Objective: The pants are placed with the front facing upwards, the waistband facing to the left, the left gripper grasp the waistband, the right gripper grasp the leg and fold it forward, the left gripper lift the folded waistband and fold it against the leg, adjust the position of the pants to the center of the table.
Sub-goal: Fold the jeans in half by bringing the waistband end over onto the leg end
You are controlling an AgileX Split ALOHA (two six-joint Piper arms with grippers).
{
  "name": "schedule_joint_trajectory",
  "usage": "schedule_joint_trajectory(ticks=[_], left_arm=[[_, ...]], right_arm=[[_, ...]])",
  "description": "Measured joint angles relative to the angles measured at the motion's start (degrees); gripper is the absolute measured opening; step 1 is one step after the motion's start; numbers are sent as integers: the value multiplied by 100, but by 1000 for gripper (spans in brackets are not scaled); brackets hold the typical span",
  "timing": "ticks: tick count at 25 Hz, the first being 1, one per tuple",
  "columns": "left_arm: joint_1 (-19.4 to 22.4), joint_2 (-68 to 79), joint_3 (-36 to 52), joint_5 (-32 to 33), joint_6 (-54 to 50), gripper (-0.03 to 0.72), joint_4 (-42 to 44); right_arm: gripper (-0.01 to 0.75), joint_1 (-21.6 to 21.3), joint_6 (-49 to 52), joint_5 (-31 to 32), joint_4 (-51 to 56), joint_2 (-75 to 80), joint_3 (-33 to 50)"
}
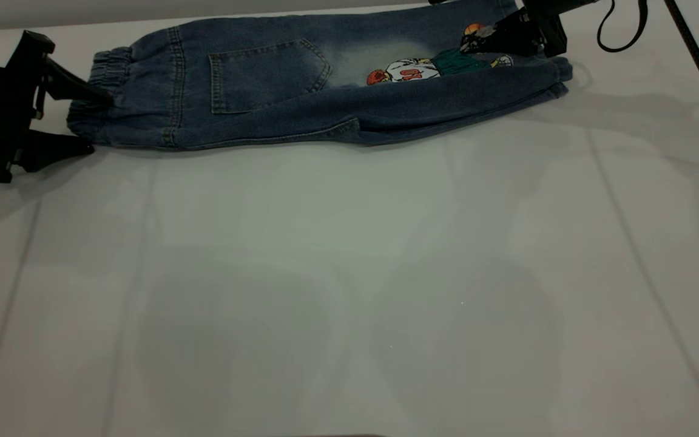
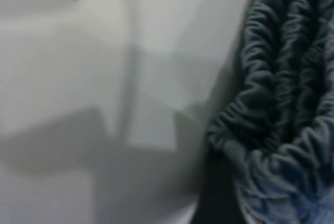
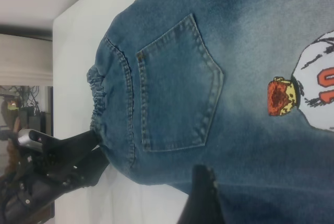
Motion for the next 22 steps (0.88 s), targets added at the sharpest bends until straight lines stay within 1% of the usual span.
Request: schedule_joint_trajectory(ticks=[2, 7, 8, 12, 15, 19, 22], left_arm=[[0, 36, 0, -52, -48, 393, -11], [0, 94, -2, -175, -63, 103, -24], [0, 94, -2, -183, -63, 74, -29], [0, 94, -2, -187, 47, 61, -24], [-6, 3, -2, -217, 68, 59, 43], [-52, -431, 7, -359, 43, 59, 591], [-65, -985, 20, -399, -187, 59, 1269]], right_arm=[[494, 0, 0, 33, 0, 0, 0], [494, 0, -19, 179, 0, 0, 0], [494, 0, -19, 206, 0, 0, 0], [494, 7, -25, 313, 0, 0, 0], [494, 133, -73, 482, 58, 0, 0], [494, 581, -112, 534, -9, 0, -177], [494, 1038, 31, 282, -240, 0, -515]])
